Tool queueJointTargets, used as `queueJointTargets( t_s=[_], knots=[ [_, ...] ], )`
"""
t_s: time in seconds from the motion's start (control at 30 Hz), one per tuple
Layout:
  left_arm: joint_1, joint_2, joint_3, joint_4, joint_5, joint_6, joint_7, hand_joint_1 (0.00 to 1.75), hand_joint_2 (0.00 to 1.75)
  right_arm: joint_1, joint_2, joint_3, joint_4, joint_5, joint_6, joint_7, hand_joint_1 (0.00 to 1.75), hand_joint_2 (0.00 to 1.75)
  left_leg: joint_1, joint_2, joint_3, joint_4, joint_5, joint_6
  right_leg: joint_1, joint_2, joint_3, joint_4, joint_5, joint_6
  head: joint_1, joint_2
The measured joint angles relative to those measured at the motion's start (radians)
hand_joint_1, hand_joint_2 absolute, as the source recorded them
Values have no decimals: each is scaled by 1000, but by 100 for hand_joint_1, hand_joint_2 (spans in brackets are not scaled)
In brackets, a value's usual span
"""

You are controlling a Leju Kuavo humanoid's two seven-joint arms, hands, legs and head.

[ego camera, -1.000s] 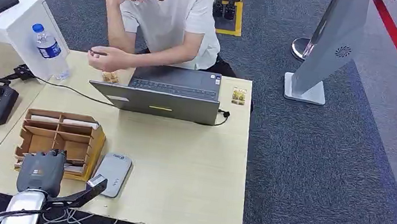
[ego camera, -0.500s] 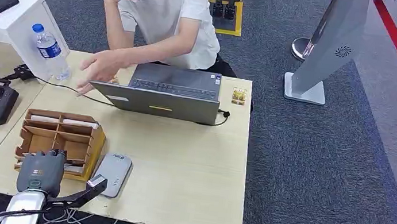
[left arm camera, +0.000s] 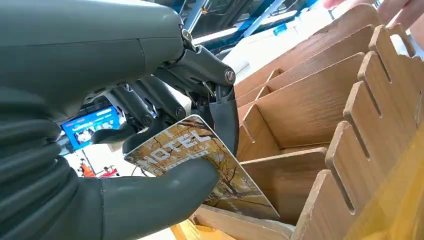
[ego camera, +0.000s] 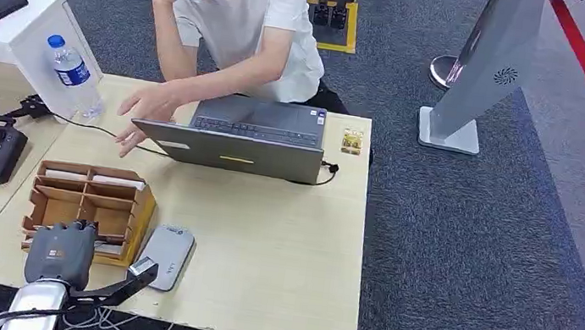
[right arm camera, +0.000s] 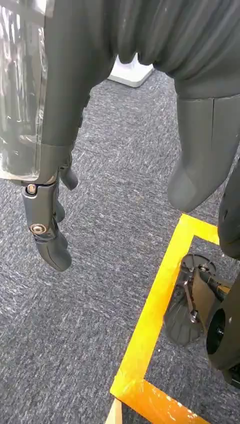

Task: Pass the card to the sensor for recognition and then transmit it.

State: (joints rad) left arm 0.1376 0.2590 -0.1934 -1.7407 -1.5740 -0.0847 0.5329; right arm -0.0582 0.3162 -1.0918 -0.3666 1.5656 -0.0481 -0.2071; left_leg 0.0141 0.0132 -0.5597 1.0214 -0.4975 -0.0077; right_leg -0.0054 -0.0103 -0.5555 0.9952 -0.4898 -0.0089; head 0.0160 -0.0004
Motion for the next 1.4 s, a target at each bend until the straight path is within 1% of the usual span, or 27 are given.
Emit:
queueJointTargets(
  t_s=[0.53, 0.57, 0.6, 0.63, 0.67, 0.73, 0.77, 0.8, 0.9, 1.03, 1.4],
  knots=[
    [0, 0, 0, 0, 0, 0, 0, 175, 175, 0, 0, 0, 0, 0, 0, 0, 0, 175, 0, 0, 0, 0, 0, 0, 0, 0, 0, 0, 0, 0, 0, 0],
    [0, 0, 0, 0, 0, 3, 4, 175, 175, 0, 0, 0, 0, 0, 0, 0, 0, 175, 0, 0, 1, 0, 0, 0, 0, 0, 0, 0, 0, 0, 0, 0],
    [-7, 4, 0, -2, 0, 17, 21, 175, 175, 0, 0, 0, 0, 0, -2, -5, 0, 175, 0, 0, 1, 0, 0, 0, 0, 0, -1, 0, 0, 0, 0, 0],
    [-28, 19, -5, -15, 1, 52, 64, 175, 175, 0, 0, 0, 1, 0, -5, -18, 0, 175, 2, 0, 0, 2, 1, 0, 2, 0, -2, 0, 1, 0, -1, 0],
    [-67, 35, -3, -38, 0, 35, 49, 175, 175, 0, 0, 0, 2, 0, -16, -23, 0, 175, 2, -2, -2, 2, 2, 1, 2, -2, -2, 0, 1, 0, 1, 0],
    [-163, 42, 24, -85, 0, -81, -33, 175, 175, -3, -1, 0, 7, 0, -27, -29, 0, 175, 2, -9, -4, 2, 5, 1, 2, -9, 0, 0, 1, 0, 0, 0],
    [-197, 42, 37, -101, 0, -112, -55, 175, 175, -6, -1, 1, 10, 0, -30, -30, 0, 175, 2, -8, -3, 2, 5, 1, 2, -9, 1, 0, 2, -1, 1, 0],
    [-219, 45, 45, -111, 0, -116, -60, 175, 175, -8, -1, 2, 13, 0, -31, -31, 0, 175, 1, -6, -2, 2, 5, 1, 2, -7, 1, 0, 3, -3, 0, 0],
    [-250, 50, 58, -128, 0, -101, -59, 175, 175, -6, -1, 4, 18, 0, -32, -31, 0, 175, 1, -2, -1, 2, 5, 1, 2, -3, 0, 0, 3, -2, 0, 0],
    [-250, 57, 66, -130, 0, -75, -50, 175, 175, -7, -1, 6, 22, 0, -33, -32, 0, 175, 1, -3, -2, 2, 4, 1, 1, -4, 0, 0, 3, -2, 0, 0],
    [-248, 64, 87, -130, 0, -64, -50, 175, 175, -7, -2, 11, 27, 0, -36, -35, 0, 175, 1, -3, -2, 2, 4, 1, 1, -3, 0, 0, 3, -2, 0, 0]
  ],
)
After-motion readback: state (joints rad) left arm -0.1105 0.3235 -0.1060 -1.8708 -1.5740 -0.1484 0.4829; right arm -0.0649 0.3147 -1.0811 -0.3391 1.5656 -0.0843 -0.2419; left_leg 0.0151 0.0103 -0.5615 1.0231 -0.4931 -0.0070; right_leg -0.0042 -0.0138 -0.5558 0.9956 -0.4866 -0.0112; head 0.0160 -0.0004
